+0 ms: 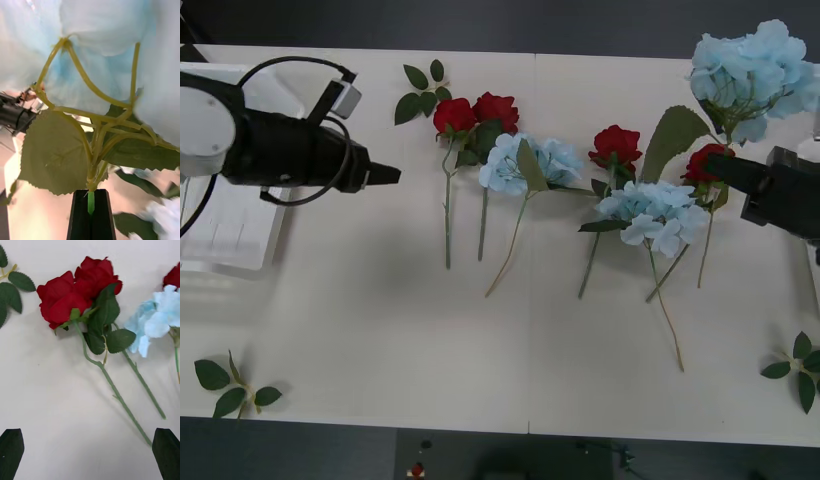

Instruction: Put the red flowers into the right box and the blue flowers into the left box

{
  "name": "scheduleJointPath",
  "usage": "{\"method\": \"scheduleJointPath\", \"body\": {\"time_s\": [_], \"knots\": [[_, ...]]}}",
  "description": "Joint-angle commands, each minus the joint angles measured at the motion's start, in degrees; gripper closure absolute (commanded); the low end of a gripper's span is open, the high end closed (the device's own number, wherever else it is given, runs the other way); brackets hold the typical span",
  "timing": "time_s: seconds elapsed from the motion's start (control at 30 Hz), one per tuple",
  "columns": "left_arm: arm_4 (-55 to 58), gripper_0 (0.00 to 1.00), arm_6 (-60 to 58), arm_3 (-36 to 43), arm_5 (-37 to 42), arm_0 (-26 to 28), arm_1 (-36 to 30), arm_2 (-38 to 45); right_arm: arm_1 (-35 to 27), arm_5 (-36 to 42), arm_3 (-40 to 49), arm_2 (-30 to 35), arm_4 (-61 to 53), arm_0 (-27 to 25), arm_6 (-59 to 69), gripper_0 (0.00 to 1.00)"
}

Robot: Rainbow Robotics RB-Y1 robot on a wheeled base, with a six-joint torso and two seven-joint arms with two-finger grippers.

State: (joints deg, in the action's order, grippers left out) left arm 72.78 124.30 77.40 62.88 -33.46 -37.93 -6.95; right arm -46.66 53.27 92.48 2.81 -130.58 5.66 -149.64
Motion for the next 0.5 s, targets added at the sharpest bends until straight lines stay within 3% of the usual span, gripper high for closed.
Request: {"method": "scheduleJointPath", "body": {"time_s": [0.03,0.27,0.5], "knots": [[8.2,0.00,13.9,1.2,4.0,4.7,-1.1,5.4,2.8,0.3,5.0,-0.8,-0.4,1.2,-0.5,1.00],[24.8,0.00,30.7,1.2,6.3,10.4,0.0,6.2,6.3,-0.1,7.7,-4.9,-0.5,2.9,-0.1,1.00],[33.1,0.00,30.7,1.2,12.7,13.4,9.8,5.9,9.0,-2.2,7.6,-11.5,0.5,8.1,-0.3,1.00]]}}
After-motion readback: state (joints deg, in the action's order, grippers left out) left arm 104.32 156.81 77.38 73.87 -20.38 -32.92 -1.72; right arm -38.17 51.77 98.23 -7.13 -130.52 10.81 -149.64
